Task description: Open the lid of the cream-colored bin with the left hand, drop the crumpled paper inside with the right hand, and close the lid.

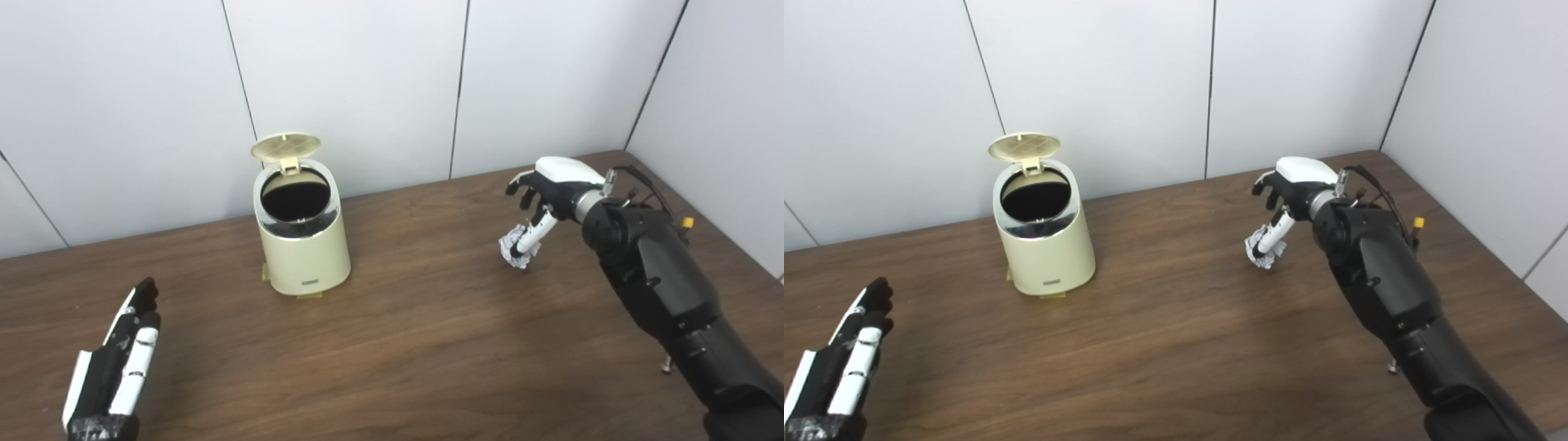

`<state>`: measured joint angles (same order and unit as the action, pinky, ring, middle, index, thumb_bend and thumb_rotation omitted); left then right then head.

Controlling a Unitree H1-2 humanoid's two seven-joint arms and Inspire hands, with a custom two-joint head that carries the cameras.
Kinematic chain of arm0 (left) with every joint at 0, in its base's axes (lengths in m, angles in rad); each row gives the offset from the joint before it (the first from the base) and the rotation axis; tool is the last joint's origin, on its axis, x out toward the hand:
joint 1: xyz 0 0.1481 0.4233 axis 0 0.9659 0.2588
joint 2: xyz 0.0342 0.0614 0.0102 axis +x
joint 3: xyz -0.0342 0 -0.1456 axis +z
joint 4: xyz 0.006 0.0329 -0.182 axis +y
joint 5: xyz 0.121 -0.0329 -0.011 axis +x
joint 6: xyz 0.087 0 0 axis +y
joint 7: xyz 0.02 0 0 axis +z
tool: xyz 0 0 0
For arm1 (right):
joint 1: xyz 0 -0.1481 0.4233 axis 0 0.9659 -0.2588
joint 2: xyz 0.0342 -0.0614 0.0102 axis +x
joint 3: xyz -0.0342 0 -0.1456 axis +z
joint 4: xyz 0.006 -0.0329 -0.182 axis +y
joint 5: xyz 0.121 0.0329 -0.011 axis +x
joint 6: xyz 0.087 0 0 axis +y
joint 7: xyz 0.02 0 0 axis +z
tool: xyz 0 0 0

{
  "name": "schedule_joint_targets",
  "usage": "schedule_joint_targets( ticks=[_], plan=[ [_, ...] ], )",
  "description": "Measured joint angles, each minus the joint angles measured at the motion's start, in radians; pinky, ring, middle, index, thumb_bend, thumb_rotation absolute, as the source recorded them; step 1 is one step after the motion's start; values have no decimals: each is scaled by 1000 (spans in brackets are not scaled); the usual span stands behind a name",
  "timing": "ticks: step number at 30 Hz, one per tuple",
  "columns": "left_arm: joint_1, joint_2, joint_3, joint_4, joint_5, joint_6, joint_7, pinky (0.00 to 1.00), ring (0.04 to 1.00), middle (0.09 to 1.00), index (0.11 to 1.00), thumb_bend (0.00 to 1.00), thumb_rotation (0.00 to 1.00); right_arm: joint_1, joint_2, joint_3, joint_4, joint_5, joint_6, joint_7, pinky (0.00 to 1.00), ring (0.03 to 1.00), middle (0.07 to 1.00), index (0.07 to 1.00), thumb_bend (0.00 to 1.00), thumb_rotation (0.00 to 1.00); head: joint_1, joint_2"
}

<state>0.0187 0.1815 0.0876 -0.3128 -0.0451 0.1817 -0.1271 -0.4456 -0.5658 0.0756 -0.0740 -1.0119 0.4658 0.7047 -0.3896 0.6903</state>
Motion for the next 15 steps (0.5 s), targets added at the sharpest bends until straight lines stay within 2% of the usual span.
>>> schedule_joint_targets(
  ticks=[4, 6, 8, 15],
  plan=[
    [-3, 5, 2, 1, -4, 0, -3, 1000, 995, 975, 999, 409, 747, 15, 5, 0, 0, -21, 0, 11, 421, 582, 657, 794, 1000, 245, -9, 2],
    [-4, 8, 2, 2, -6, 0, -5, 1000, 996, 978, 1000, 392, 757, 17, 8, 0, 0, -27, 0, 15, 576, 710, 767, 801, 1000, 247, -15, 3],
    [-5, 10, 2, 2, -12, 0, -7, 1000, 1000, 981, 1000, 388, 758, 17, 8, 2, 0, -34, 0, 24, 663, 769, 818, 803, 1000, 242, -18, 5],
    [-7, 13, 1, 4, -26, 0, -6, 1000, 1000, 981, 1000, 394, 742, 26, 9, 0, 0, -35, 0, 39, 640, 760, 813, 809, 1000, 246, -20, 9]
  ],
)
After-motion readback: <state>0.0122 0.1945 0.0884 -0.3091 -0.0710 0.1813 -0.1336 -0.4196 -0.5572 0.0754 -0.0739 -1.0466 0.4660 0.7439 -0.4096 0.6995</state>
